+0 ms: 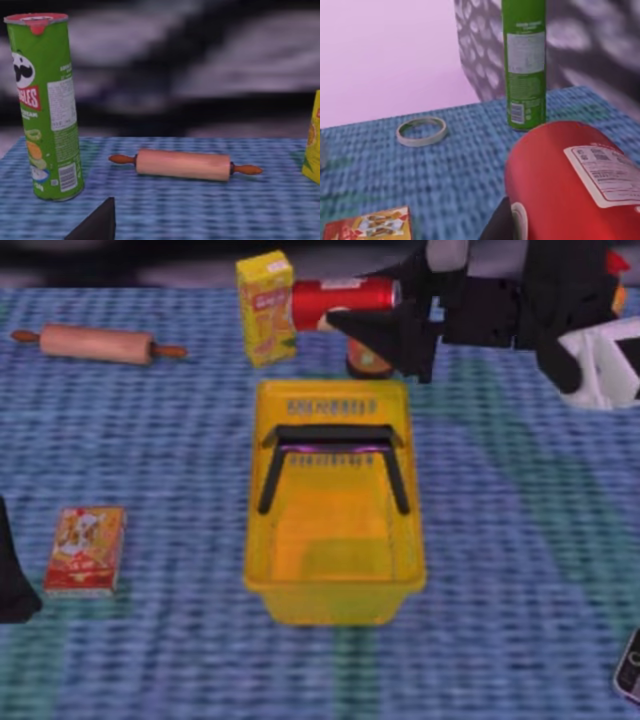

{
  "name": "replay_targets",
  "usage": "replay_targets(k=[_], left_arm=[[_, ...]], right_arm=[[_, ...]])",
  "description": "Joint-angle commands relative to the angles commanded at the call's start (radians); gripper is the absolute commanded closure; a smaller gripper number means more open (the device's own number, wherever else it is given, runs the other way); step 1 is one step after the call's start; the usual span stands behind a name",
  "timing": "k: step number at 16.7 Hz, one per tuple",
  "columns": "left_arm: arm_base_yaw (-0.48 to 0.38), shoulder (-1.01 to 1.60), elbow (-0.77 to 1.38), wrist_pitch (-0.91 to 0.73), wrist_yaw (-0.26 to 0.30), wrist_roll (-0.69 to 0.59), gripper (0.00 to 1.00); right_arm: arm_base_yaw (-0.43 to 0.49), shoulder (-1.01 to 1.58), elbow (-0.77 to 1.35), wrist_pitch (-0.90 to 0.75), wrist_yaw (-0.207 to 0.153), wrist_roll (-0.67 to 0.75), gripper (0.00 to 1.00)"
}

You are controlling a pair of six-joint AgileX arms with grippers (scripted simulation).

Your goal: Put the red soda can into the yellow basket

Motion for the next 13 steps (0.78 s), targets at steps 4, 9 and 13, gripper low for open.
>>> replay_targets(k=[4,9,13], left_arm=[[0.000,0.000,0.000,0.000,0.000,0.000,0.00],[0.000,0.000,0.000,0.000,0.000,0.000,0.00],[0.000,0.000,0.000,0.000,0.000,0.000,0.00]], right_arm=[[0.011,-0.045,-0.045,0.136,-0.093,0.040,1.00],[0.006,-0.044,-0.044,0.141,-0.097,0.042,1.00],[0.011,0.023,-0.055,0.216,-0.101,0.040,1.00]])
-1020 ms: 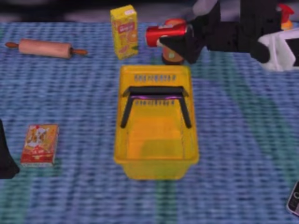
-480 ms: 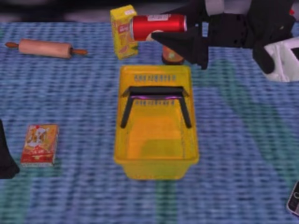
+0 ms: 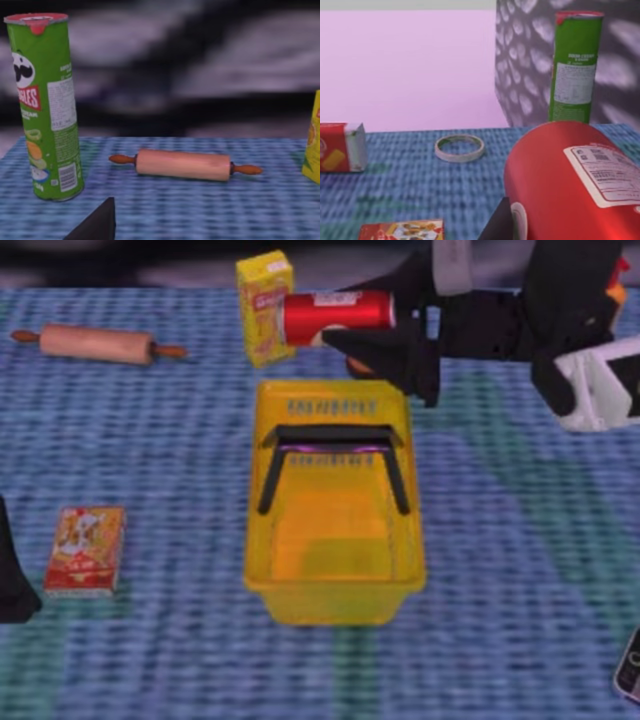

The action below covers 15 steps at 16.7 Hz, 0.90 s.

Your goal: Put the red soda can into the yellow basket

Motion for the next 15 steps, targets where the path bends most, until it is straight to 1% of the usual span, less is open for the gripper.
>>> replay_targets(k=[5,7,10,15], left_arm=[[0.000,0.000,0.000,0.000,0.000,0.000,0.00],[0.000,0.000,0.000,0.000,0.000,0.000,0.00],[0.000,0.000,0.000,0.000,0.000,0.000,0.00],[0.000,0.000,0.000,0.000,0.000,0.000,0.00]], right_arm=[[0.004,0.155,-0.041,0.200,0.005,-0.003,1.00],[0.005,0.181,-0.050,0.228,0.006,-0.004,1.00],[0.005,0.181,-0.050,0.229,0.006,-0.004,1.00],[0.005,0.181,-0.050,0.229,0.006,-0.004,0.62]])
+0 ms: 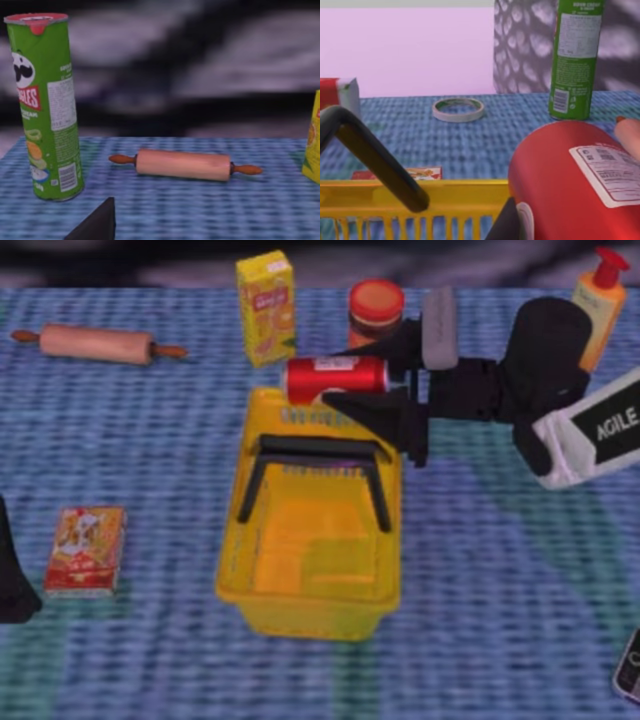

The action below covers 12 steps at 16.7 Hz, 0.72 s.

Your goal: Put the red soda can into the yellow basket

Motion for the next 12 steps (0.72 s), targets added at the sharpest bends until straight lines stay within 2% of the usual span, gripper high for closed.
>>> replay_targets(k=[8,12], left_arm=[[0.000,0.000,0.000,0.000,0.000,0.000,0.00],[0.000,0.000,0.000,0.000,0.000,0.000,0.00]], right_arm=[[0.000,0.000,0.000,0.000,0.000,0.000,0.02],[0.000,0.000,0.000,0.000,0.000,0.000,0.00]])
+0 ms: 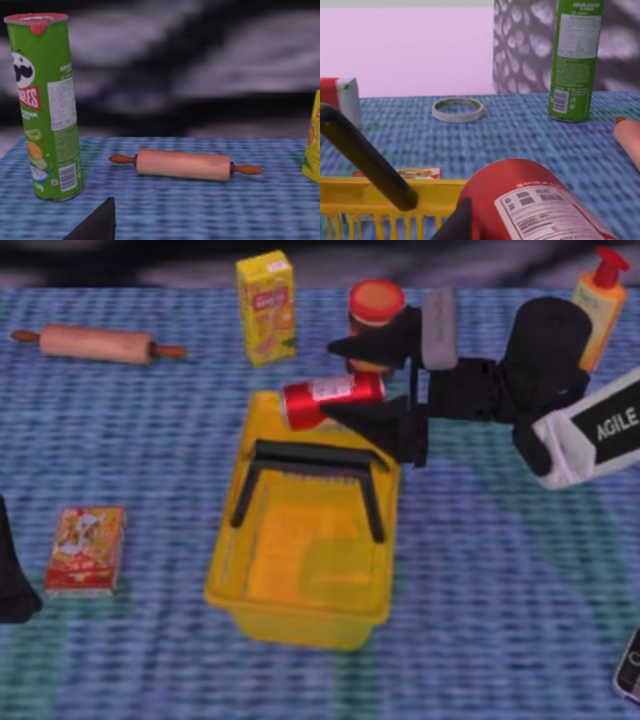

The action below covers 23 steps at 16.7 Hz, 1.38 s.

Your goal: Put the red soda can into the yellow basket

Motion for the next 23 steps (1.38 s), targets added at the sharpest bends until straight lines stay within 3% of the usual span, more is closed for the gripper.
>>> replay_targets(k=[8,12,17,23], left_arm=[[-0.012,0.025,0.023,-0.018,0.005,0.015,0.00],[-0.075,0.181,0.171,-0.132,0.028,0.104,0.00],[-0.196,0.521,0.494,-0.381,0.053,0.287,0.00],[-0.368,1.058,1.003,-0.746,0.059,0.559,0.00]], right_arm=[[-0.007,-0.034,-0.019,-0.022,0.015,-0.005,0.00],[-0.022,-0.184,-0.137,-0.116,0.083,-0.015,0.00],[-0.075,-0.542,-0.380,-0.319,0.263,-0.028,0.00],[-0.159,-1.133,-0.719,-0.614,0.558,-0.034,0.00]])
